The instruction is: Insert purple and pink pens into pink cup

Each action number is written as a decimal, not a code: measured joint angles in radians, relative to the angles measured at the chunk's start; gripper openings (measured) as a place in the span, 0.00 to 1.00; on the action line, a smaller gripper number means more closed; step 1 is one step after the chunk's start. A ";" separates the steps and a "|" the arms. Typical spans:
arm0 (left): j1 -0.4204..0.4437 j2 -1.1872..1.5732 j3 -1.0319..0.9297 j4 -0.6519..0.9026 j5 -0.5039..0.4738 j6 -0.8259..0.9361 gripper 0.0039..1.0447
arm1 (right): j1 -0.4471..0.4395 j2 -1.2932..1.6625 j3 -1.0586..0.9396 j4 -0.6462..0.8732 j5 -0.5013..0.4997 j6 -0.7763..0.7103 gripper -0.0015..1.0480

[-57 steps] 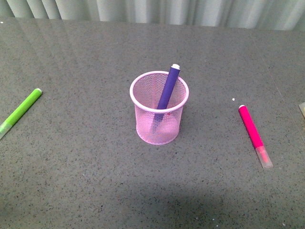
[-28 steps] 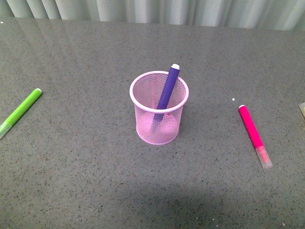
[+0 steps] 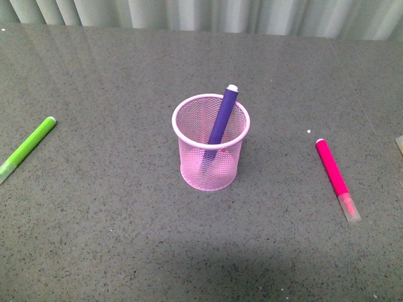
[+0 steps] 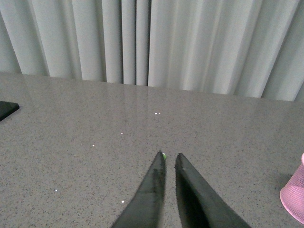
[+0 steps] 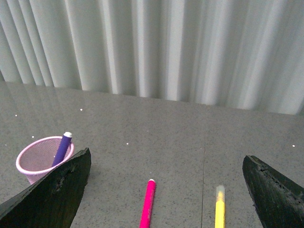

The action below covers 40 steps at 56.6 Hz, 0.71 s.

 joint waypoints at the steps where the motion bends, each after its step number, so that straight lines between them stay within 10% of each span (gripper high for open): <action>1: 0.000 0.000 0.000 0.000 0.000 0.000 0.32 | 0.000 0.000 0.000 0.000 0.000 0.000 0.93; 22: 0.000 0.000 0.000 0.000 0.000 0.000 0.94 | 0.000 0.000 0.000 0.000 0.000 0.000 0.93; 36: 0.000 0.000 0.000 0.000 0.000 0.002 0.93 | 0.000 0.000 0.000 0.000 0.000 0.000 0.93; 40: 0.000 0.000 0.000 0.000 0.000 0.002 0.93 | -0.003 0.153 0.101 -0.227 0.085 -0.007 0.93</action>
